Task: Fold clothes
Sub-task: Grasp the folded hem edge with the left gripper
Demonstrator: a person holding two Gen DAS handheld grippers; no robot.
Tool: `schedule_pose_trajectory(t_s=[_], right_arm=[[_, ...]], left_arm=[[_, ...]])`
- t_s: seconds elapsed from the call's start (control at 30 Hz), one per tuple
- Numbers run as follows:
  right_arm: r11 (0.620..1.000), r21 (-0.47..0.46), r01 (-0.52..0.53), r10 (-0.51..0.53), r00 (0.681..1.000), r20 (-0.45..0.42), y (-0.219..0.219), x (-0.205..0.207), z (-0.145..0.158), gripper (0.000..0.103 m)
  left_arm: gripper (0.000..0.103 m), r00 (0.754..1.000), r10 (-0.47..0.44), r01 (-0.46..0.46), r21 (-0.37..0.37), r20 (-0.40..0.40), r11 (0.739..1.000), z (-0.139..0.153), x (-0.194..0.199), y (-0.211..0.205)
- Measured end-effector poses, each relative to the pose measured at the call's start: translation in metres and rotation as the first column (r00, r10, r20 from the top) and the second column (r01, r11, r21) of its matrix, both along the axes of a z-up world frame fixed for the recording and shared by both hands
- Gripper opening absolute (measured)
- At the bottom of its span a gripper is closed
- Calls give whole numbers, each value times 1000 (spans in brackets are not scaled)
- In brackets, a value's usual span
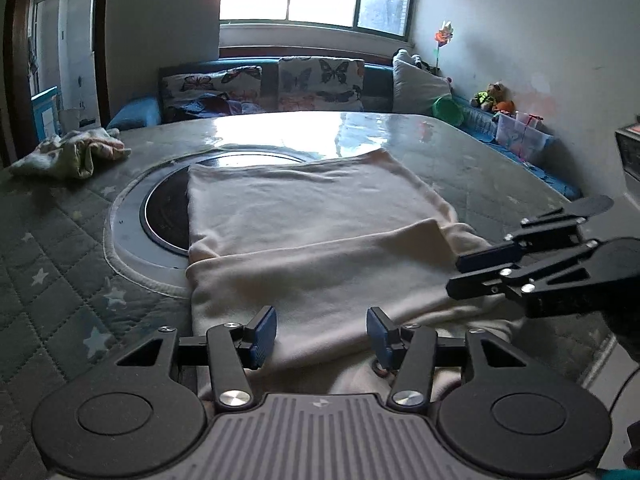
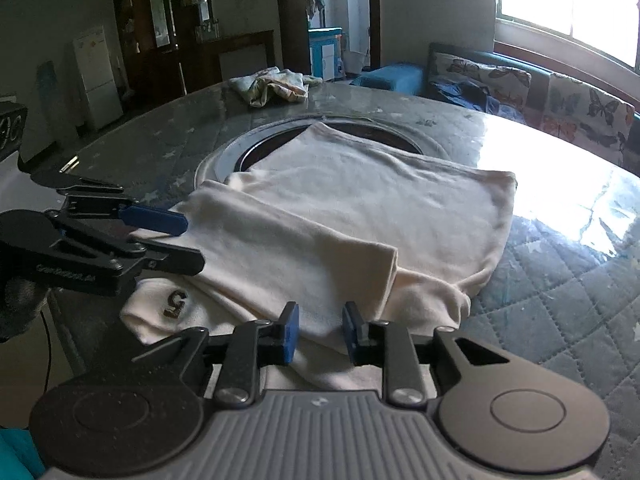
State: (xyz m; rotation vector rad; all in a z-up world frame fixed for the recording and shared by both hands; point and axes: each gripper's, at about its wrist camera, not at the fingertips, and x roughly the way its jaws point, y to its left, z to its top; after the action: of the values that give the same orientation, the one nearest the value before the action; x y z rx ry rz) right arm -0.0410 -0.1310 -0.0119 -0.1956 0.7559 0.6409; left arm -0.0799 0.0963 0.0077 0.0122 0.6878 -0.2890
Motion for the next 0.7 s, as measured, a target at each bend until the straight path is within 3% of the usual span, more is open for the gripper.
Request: schedule_pose_trajectory(t_s=[0.17, 0.53, 0.63, 0.7], right_arm=[[1000, -11, -18, 19, 999, 28, -4, -7, 10, 35], [990, -96, -99, 105, 993, 58, -10, -40, 12, 46], [987, -113, -116, 124, 990, 66, -12, -48, 12, 52], [985, -122, -122, 131, 989, 66, -13, -51, 11, 53]], left_arm=[[55, 999, -30, 30, 30, -24, 999, 7, -25, -5], [54, 980, 17, -28, -54, -198, 998, -6, -30, -10], [52, 979, 29, -43, -65, -204, 997, -6, -30, -11], [40, 979, 19, -36, -79, -205, 996, -6, -28, -11]])
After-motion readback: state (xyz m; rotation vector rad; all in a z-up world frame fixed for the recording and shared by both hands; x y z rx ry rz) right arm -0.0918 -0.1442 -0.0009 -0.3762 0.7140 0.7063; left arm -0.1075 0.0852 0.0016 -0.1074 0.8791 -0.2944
